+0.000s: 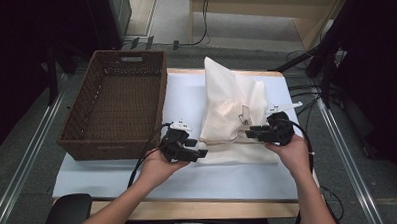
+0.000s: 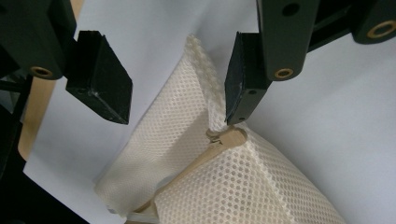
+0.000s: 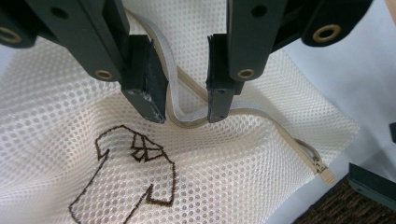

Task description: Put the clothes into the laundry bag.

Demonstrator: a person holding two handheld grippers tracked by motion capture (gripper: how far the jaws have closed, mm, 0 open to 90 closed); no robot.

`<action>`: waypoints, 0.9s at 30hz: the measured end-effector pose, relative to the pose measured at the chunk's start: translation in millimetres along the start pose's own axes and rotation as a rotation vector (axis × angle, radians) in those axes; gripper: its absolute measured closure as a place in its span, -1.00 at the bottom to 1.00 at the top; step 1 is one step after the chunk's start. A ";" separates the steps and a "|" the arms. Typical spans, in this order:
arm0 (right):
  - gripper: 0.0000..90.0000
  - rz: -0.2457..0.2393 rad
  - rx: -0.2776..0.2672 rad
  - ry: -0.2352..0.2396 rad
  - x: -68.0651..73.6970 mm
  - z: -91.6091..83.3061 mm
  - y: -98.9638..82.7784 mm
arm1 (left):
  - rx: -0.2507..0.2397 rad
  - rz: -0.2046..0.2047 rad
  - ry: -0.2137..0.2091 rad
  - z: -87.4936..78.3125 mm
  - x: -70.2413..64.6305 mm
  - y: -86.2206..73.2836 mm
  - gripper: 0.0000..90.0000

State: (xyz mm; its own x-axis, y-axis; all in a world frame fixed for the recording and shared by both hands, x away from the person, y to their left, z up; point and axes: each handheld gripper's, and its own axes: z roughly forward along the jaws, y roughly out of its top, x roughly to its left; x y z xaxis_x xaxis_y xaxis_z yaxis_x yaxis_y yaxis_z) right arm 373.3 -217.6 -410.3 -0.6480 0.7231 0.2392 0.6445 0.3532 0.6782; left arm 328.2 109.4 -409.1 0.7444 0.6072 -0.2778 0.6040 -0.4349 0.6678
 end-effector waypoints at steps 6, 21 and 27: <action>0.52 0.003 -0.003 -0.022 4.4 -3.4 -2.9 | -0.014 0.002 -0.012 -7.5 -2.5 -0.9 -0.06; 0.13 -0.002 -0.059 -0.006 3.4 -14.1 -24.2 | 0.018 0.040 -0.055 -11.6 -1.2 -1.2 -0.18; 0.08 -0.005 -0.070 -0.014 8.2 -18.3 -27.3 | 0.030 0.055 -0.065 -15.5 2.4 -2.4 -0.21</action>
State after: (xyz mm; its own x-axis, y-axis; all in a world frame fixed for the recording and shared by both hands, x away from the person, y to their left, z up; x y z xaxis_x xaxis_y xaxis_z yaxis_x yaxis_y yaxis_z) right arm 342.9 -232.3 -414.1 -0.6448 0.7301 0.2264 0.6113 0.3148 0.7261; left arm 324.1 122.2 -400.7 0.7931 0.5379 -0.2857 0.5690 -0.4869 0.6627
